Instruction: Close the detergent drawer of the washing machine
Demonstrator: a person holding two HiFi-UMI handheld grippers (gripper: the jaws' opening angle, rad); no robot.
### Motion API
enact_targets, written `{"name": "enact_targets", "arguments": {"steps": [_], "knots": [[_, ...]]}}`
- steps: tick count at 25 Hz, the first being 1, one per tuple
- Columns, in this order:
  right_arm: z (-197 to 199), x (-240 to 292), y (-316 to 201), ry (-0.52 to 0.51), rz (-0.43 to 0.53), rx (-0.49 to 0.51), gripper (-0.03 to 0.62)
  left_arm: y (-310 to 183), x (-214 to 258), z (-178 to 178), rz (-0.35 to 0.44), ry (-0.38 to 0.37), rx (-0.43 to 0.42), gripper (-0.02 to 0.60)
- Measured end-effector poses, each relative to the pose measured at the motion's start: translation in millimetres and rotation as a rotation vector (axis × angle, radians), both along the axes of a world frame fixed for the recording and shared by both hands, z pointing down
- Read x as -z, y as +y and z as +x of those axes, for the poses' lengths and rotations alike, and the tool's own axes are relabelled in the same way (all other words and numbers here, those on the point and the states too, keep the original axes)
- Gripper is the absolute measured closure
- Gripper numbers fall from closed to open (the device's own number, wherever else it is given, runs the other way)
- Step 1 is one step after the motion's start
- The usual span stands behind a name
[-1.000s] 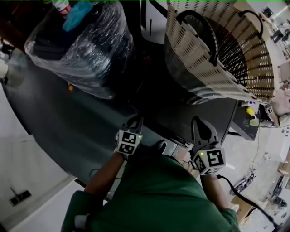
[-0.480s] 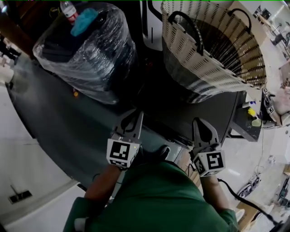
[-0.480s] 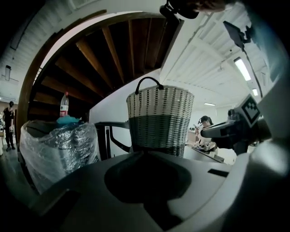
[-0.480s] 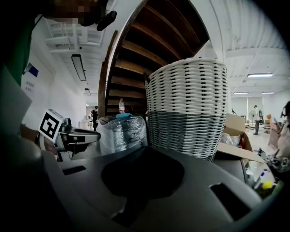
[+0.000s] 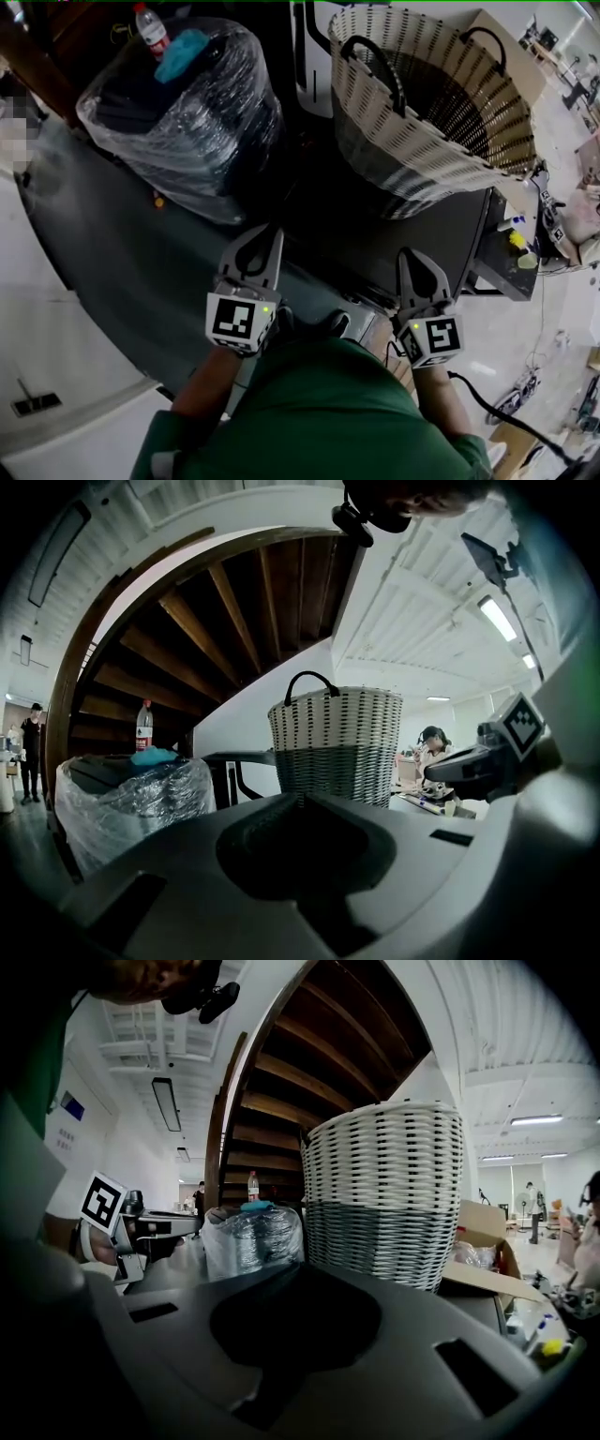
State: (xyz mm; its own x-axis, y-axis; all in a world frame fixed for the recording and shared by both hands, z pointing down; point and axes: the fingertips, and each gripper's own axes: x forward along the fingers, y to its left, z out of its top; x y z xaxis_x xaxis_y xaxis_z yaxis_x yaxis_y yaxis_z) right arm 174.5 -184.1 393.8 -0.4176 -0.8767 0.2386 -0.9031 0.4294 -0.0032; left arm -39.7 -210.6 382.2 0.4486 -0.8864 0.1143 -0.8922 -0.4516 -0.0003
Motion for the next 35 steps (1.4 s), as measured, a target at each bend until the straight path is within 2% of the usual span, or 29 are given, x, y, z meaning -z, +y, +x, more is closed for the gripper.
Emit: {"name": "enact_targets", "arguments": {"steps": [27, 35], "knots": [[-2.5, 3.0, 6.3, 0.001, 0.012, 0.027, 0.572, 4.0, -5.5, 5.4, -0.008, -0.026, -0.017, 0.543], [-3.7, 1.0, 9.3, 0.005, 0.011, 0.019, 0.572, 5.2, -11.1, 1.4, -0.026, -0.011, -0.012, 0.543]]}}
